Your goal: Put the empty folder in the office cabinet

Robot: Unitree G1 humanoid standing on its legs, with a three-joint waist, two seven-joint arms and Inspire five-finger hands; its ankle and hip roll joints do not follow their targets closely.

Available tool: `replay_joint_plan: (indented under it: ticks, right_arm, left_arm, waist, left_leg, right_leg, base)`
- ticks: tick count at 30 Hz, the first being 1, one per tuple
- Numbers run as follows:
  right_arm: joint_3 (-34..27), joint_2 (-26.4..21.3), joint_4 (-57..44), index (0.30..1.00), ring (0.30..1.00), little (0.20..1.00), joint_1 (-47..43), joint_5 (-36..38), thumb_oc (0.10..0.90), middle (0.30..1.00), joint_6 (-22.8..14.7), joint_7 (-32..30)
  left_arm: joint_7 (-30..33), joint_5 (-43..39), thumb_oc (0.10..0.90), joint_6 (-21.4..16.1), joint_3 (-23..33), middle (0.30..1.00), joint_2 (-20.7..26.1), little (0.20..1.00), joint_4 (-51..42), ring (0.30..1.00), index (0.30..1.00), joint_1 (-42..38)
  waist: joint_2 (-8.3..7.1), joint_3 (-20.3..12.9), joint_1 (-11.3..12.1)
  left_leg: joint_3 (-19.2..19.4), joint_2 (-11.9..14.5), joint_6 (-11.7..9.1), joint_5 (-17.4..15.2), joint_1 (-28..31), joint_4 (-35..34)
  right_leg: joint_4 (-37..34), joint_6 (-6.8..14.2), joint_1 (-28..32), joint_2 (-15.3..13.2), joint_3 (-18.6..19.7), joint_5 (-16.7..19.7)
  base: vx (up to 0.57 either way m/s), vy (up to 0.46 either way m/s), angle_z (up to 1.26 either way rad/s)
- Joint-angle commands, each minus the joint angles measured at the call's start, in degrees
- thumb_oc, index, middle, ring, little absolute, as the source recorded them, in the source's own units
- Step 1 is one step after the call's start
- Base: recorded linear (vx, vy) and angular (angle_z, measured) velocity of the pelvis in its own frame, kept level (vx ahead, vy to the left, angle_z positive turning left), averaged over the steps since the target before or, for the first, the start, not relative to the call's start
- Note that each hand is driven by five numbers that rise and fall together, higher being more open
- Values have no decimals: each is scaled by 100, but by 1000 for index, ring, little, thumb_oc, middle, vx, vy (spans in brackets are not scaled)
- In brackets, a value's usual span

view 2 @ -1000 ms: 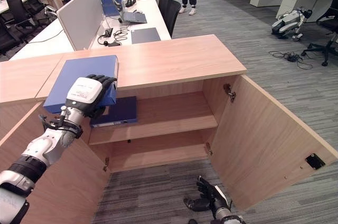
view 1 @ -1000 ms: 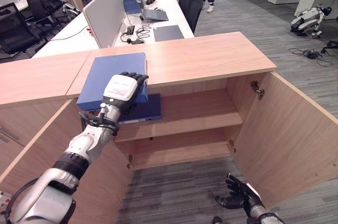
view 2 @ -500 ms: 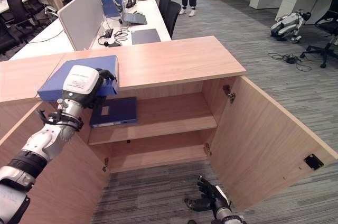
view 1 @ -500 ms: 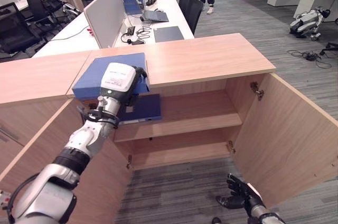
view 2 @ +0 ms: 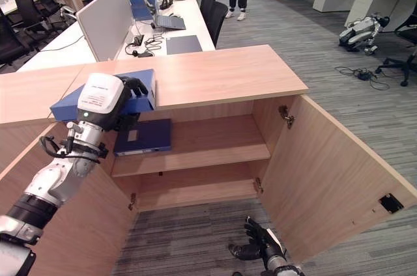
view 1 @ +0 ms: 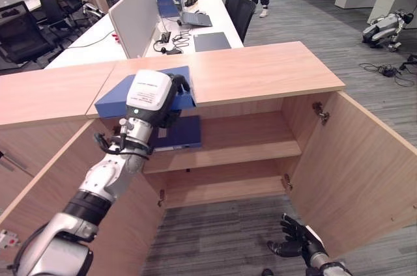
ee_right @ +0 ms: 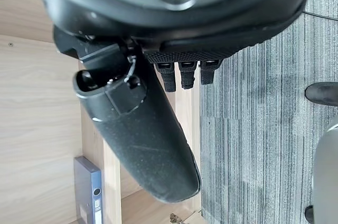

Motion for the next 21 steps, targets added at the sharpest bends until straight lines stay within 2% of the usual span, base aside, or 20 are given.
replay_joint_plan:
  ticks: [1, 2, 3, 5, 10, 12, 17, 21]
  right_arm:
    - [-168, 88, -334, 900, 900, 900, -615, 172, 800, 900, -334, -69]
    - [-186, 147, -402, 900, 900, 900, -640, 191, 800, 900, -323, -72]
    - [-185, 133, -407, 900, 900, 900, -634, 190, 800, 900, -318, -72]
    - [-166, 175, -510, 900, 900, 900, -684, 224, 800, 900, -333, -86]
    - [-103, 213, -602, 900, 900, 900, -788, 277, 800, 900, -339, -93]
    - [-77, 215, -651, 900, 900, 900, -829, 276, 800, 900, -341, -96]
    - [-38, 246, -791, 900, 900, 900, -897, 407, 800, 900, -317, -49]
    - [-43, 332, -1007, 900, 900, 900, -969, 851, 800, 900, -312, 6]
  left_arm:
    - [220, -1105, 400, -598, 827, 300, -151, 300, -740, 300, 300, -757]
    - [113, -1783, 400, -888, 1008, 300, -450, 300, -1202, 300, 300, -590]
    - [74, -1815, 400, -881, 1043, 300, -452, 300, -1249, 300, 300, -552]
    - [45, -2970, 400, -1256, 1244, 300, -837, 300, -1800, 300, 300, -394]
    - [-196, -4481, 400, -1658, 1401, 300, -1196, 300, -2427, 300, 300, -281]
    - [-390, -5022, 400, -1762, 1435, 300, -1265, 300, -2692, 300, 300, -231]
    - [-875, -6150, 400, -1850, 1432, 300, -1384, 300, -3060, 300, 300, -137]
    - [-1308, -7121, 400, -1786, 1315, 300, -1522, 300, -3229, 300, 300, 42]
  waist:
    - [-82, 26, 103]
    - [-100, 35, 129]
    - [-88, 32, 127]
    - [-89, 37, 149]
    - [-61, 57, 187]
    - [-46, 69, 204]
    - [-20, 62, 237]
    - [8, 71, 265]
  left_leg:
    - [-196, 315, -513, -697, 662, -6]
    - [-214, 314, -502, -699, 660, -6]
    - [-212, 314, -501, -701, 664, -6]
    - [-234, 311, -492, -693, 654, -6]
    - [-259, 317, -476, -679, 643, -6]
    - [-272, 318, -462, -607, 594, -6]
    - [-316, 312, -465, -662, 604, -6]
    - [-343, 306, -460, -655, 601, -6]
  right_leg:
    - [126, 473, 311, -308, 144, -895]
    - [129, 457, 303, -309, 156, -890]
    - [131, 457, 304, -309, 159, -892]
    - [133, 438, 306, -299, 156, -889]
    - [137, 415, 317, -296, 146, -891]
    - [163, 397, 265, -287, 144, -839]
    - [165, 395, 318, -296, 122, -909]
    - [170, 386, 320, -307, 107, -907]
  base:
    - [-12, -30, 2]
    - [0, 0, 0]
    - [0, 0, 0]
    - [0, 0, 0]
    - [-11, -6, 0]
    - [-28, -15, 0]
    - [15, -7, 1]
    - [0, 0, 0]
